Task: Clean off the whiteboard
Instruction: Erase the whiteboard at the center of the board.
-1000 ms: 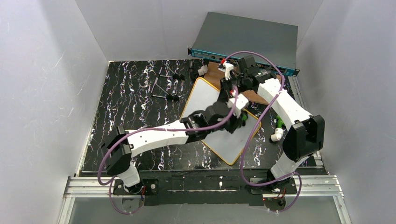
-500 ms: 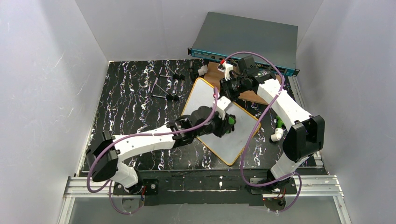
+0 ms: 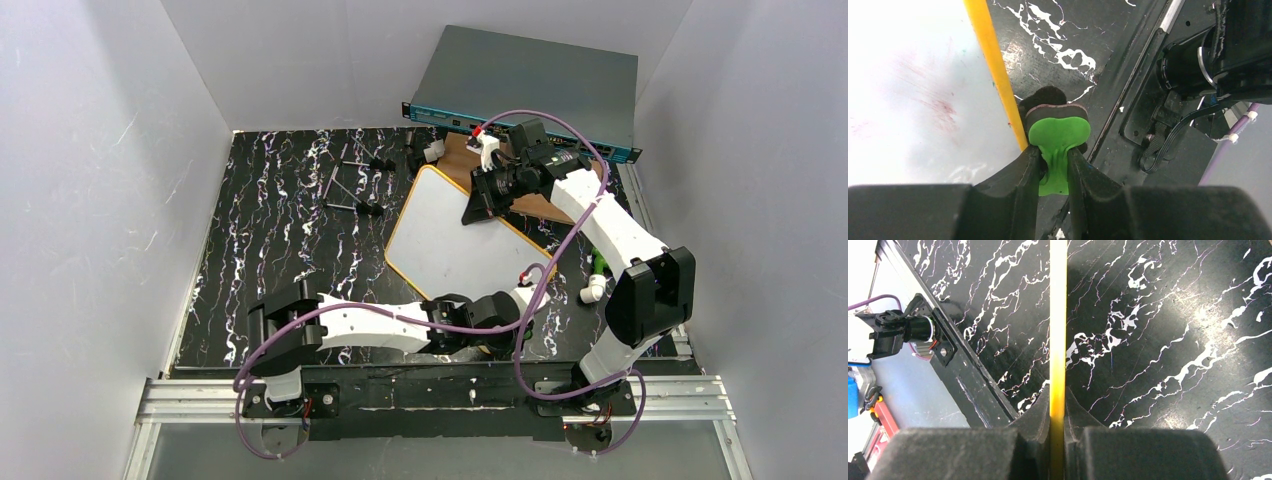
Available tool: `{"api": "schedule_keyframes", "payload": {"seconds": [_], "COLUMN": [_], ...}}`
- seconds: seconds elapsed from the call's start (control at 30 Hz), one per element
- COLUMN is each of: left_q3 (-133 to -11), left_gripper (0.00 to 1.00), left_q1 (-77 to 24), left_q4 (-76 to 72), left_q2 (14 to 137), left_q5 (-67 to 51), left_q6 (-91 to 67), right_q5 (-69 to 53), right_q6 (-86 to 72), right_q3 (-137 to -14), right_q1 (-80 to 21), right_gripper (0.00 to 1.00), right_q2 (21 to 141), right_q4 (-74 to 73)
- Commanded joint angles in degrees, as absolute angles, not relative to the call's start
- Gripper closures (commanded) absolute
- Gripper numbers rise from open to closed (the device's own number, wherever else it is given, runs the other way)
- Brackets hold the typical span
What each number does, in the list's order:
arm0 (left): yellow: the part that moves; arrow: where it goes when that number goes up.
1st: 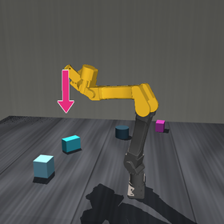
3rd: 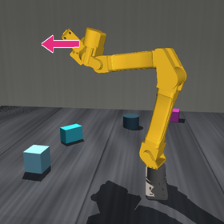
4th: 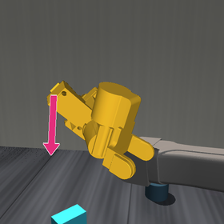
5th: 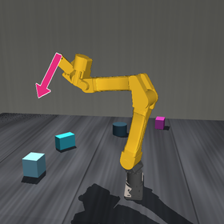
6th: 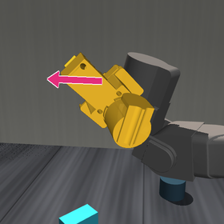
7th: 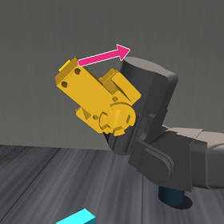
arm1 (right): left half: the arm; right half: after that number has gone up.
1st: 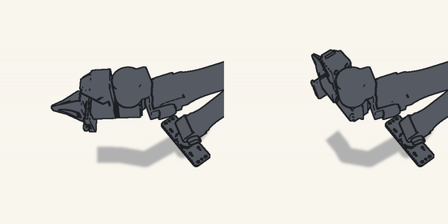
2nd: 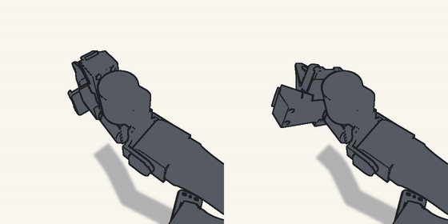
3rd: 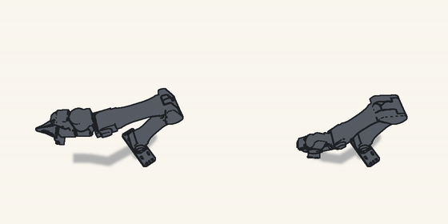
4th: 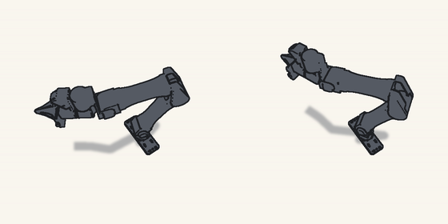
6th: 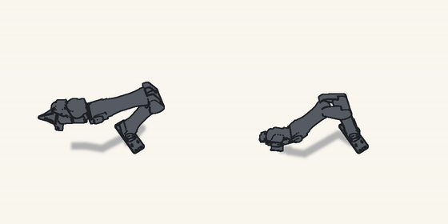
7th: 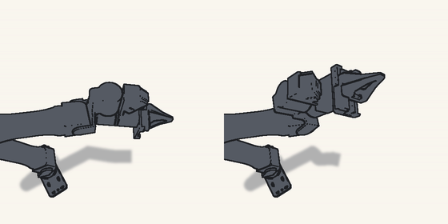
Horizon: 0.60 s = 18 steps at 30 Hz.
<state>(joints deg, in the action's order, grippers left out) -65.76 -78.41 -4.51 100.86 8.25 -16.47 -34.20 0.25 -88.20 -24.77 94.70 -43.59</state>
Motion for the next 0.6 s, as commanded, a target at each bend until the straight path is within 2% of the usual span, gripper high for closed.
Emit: {"api": "schedule_keyframes", "payload": {"seconds": [0.0,0.2,0.37,0.57], "left_q3": [-65.65,-61.04,-61.21,-65.38], "left_gripper": [1.00,1.00,1.00,1.00], "left_q1": [-77.23,-77.19,-75.06,-72.71], "left_q4": [-6.12,-9.43,-4.32,-2.50], "left_q2": [93.06,87.10,87.57,91.66], "left_q5": [10.79,2.23,8.27,9.02], "left_q6": [-12.43,-9.81,-10.40,-10.93], "right_q5": [-34.28,-34.20,-34.19,-34.10], "right_q6": [1.93,1.93,1.93,1.93], "right_q3": [-87.36,-87.46,-87.45,-87.28], "right_q1": [-25.05,-25.05,-25.05,-25.05], "right_gripper": [0.99,0.99,0.99,0.99], "right_q2": [92.37,92.44,92.46,92.15], "right_q4": [-40.97,-41.02,-40.96,-41.01]}}
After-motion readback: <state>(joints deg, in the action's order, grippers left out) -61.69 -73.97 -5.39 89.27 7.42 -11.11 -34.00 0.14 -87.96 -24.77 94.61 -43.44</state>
